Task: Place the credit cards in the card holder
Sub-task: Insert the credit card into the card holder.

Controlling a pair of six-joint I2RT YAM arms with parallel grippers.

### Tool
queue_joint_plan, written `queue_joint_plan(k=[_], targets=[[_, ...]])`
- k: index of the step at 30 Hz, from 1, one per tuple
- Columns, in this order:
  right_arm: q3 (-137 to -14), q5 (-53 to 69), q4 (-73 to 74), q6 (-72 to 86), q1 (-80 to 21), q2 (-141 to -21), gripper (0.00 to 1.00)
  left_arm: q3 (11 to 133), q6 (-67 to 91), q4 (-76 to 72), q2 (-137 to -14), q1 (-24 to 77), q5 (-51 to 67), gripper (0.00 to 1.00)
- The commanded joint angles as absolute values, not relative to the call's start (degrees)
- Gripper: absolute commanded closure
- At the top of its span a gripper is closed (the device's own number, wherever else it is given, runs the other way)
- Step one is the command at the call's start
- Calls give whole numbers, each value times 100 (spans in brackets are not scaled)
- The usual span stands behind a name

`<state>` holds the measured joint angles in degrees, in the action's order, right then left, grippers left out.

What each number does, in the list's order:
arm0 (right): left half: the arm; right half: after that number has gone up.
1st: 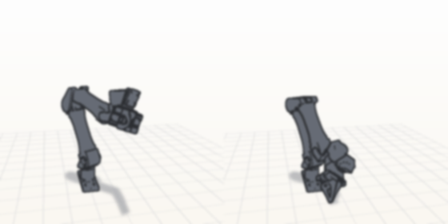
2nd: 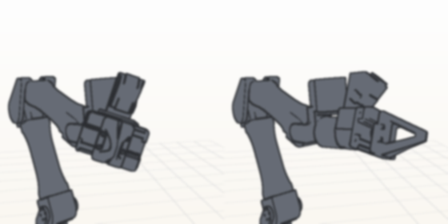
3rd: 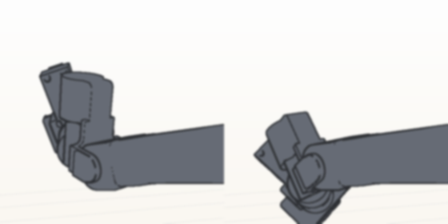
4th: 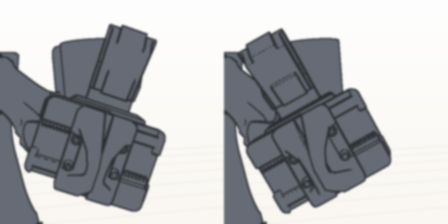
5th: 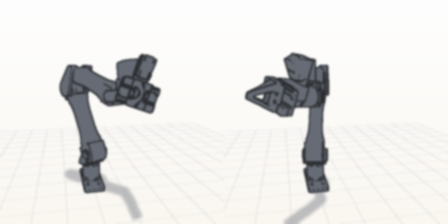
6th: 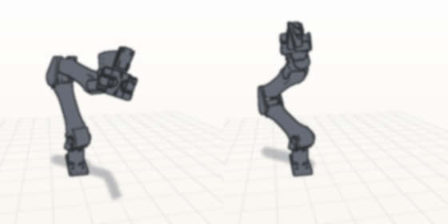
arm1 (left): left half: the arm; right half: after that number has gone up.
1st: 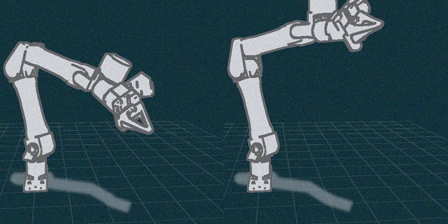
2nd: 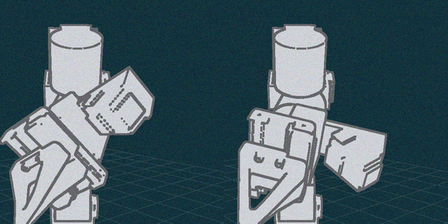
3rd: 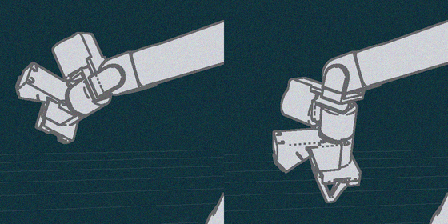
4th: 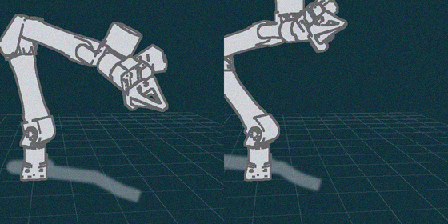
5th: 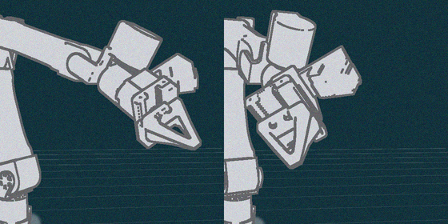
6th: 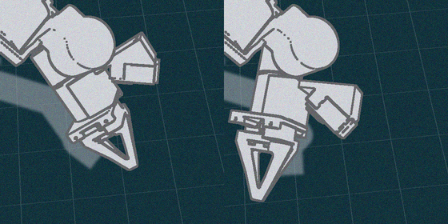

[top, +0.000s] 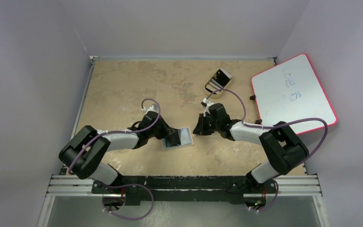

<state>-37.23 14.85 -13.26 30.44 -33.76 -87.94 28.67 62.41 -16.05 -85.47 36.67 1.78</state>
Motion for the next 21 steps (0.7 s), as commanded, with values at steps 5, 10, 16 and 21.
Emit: queue_joint_plan(k=[5, 10, 16, 21], targets=[[-3265, 1717, -2052, 3522, -3419, -8745, 99, 2618, 6502, -1733, -8601, 3772, -446, 100], [-3124, 1730, -2201, 3634, -3419, -8679, 100, 2296, 6608, -2523, -8605, 3831, -509, 100], [-3046, 1766, -2397, 3786, -3419, -8736, 100, 1950, 6900, -3485, -8882, 3882, -568, 100], [-3022, 1728, -2386, 3795, -3420, -8749, 100, 1911, 6677, -3202, -8635, 3885, -852, 100]])
